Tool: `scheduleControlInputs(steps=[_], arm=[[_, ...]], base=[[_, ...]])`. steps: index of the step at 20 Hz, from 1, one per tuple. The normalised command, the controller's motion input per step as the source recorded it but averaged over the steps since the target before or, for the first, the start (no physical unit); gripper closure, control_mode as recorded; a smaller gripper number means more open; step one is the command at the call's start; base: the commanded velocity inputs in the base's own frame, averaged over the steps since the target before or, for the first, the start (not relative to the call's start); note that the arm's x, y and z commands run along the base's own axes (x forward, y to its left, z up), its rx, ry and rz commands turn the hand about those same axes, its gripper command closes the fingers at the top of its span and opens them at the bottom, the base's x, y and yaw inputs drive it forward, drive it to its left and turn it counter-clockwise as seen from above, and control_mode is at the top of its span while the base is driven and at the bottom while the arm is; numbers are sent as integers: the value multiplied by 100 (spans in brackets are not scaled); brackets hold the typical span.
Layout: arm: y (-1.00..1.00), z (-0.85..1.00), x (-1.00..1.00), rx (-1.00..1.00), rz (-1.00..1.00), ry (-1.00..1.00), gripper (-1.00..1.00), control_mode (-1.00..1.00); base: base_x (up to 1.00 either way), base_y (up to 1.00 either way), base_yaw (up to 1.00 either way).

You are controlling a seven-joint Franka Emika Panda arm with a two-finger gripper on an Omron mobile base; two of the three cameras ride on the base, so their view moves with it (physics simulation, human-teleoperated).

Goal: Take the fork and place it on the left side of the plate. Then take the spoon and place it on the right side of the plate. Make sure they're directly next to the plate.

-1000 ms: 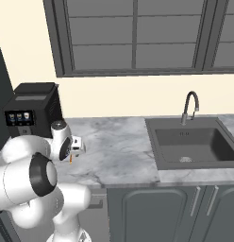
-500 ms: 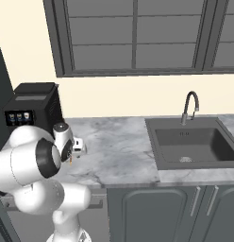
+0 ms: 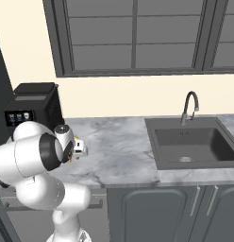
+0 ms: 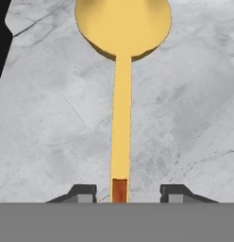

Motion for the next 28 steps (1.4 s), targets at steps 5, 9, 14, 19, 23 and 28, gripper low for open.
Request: scheduleControlInputs(steps=[5,9,14,19,23,28], arm=[[0,-6,0,1,0,-2,100,-100],[-8,-1,-16,0,0,-1,100,-100],[-15,7,-44,1,0,-12,100,-100],[-23,37,-53,3,0,-15,100,-100],[-28,68,-48,6,-2,-14,100,-100],[-35,71,-55,3,-5,-11,100,-100]], base=[[0,0,0],[0,0,0],[0,0,0],[0,0,0],[0,0,0],[0,0,0]])
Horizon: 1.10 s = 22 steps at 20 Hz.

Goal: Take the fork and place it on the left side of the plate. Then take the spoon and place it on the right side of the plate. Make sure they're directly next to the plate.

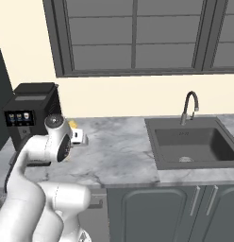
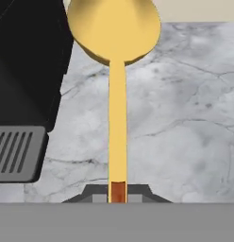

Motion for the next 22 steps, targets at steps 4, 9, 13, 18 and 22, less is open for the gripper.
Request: scheduleControlInputs(steps=[4,9,13,18,22], arm=[[-40,55,-63,0,-8,-8,100,-100],[-51,58,-48,0,-17,4,100,-100],[-60,60,-50,0,-16,12,100,-100],[-30,29,-40,-1,-10,20,100,-100],[-21,-27,-42,0,-11,3,100,-100]], base=[[0,0,0],[0,0,0],[0,0,0],[0,0,0],[0,0,0]])
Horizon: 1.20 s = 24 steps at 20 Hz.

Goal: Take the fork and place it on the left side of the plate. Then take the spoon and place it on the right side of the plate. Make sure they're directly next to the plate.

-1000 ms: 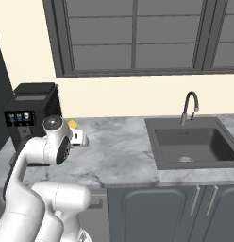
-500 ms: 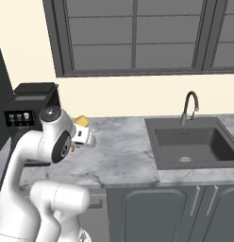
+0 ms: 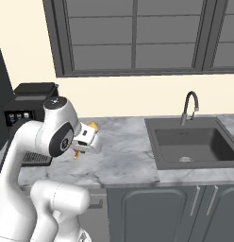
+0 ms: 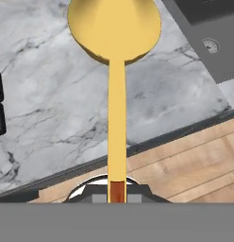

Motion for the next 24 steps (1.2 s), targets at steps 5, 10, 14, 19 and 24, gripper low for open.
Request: scheduleControlInputs(steps=[5,10,14,19,24], arm=[[3,-21,-2,-2,0,9,100,100],[0,0,0,0,0,0,100,100],[0,0,0,0,0,0,100,100],[0,0,0,0,0,0,100,100],[0,0,0,0,0,0,100,100]], base=[[-2,6,0],[-55,28,-30],[-70,24,-52],[-66,19,-59],[-57,15,-65]])
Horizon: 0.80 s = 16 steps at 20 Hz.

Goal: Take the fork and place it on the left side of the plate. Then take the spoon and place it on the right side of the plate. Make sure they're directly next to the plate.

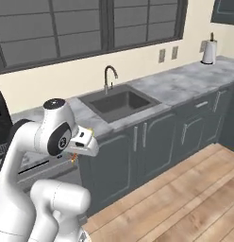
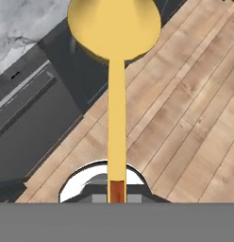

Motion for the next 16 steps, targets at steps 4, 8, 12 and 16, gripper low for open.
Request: scheduleControlInputs(steps=[4,8,12,16], arm=[[0,0,0,0,0,0,100,100],[0,0,0,0,0,0,100,100],[0,0,0,0,0,0,100,100],[0,0,0,0,0,0,100,100]], base=[[-57,15,-65],[-47,17,-64],[-67,22,-58],[-100,-2,-35]])
